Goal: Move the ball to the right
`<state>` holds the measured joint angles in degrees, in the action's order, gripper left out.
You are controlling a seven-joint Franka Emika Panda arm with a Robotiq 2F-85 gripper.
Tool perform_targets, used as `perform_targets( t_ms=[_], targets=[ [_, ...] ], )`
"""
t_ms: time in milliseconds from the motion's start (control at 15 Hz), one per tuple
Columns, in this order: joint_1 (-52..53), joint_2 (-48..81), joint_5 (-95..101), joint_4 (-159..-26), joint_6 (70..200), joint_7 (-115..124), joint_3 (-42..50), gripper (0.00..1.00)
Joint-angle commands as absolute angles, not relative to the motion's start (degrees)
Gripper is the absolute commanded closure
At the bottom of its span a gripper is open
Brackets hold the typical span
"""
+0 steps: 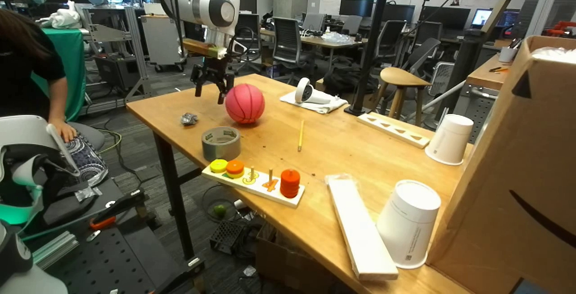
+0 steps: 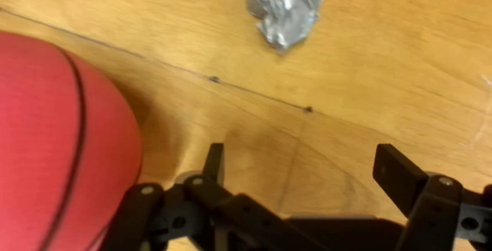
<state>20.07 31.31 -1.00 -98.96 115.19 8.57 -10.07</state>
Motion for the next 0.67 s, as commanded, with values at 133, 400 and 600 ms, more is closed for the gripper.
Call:
perform_targets(
  t_ms=[133,400,600],
  targets=[
    [22.48,11.56,12.17,-114.93,111.22,20.93,-8.26,0.0],
    [23.57,1.93,11.17,-122.04,109.87,25.84,-14.08,0.0],
    [24.9,-3.39,9.09,-125.43,108.81,29.73,-18.99,0.0]
  ],
)
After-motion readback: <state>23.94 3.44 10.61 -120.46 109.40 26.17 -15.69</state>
